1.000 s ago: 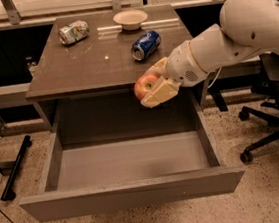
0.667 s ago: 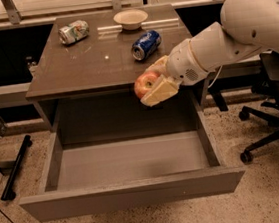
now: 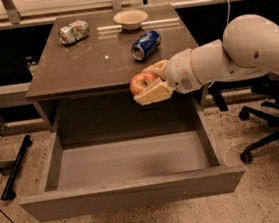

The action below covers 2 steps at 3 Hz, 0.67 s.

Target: Pick apple from top drawer and place on counter

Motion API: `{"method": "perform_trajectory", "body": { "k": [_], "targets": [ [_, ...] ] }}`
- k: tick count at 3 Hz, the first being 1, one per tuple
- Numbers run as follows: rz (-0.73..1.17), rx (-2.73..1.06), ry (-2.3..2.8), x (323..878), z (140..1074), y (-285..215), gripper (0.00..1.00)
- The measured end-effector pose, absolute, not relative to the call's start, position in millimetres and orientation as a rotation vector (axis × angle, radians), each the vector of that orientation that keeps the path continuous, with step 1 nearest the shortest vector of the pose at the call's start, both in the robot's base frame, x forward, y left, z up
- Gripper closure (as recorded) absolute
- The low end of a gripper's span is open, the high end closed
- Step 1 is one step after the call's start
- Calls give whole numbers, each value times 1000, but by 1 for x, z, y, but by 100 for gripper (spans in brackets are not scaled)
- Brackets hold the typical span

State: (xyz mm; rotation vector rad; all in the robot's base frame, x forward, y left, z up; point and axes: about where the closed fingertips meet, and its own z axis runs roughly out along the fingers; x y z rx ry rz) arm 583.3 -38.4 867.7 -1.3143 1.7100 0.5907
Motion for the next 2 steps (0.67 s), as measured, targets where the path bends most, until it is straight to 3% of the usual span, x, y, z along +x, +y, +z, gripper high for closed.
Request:
{"method": "perform_trajectory", "body": {
  "k": [2],
  "targets": [
    [637, -1169, 1620, 610, 877, -19, 100]
  ]
}}
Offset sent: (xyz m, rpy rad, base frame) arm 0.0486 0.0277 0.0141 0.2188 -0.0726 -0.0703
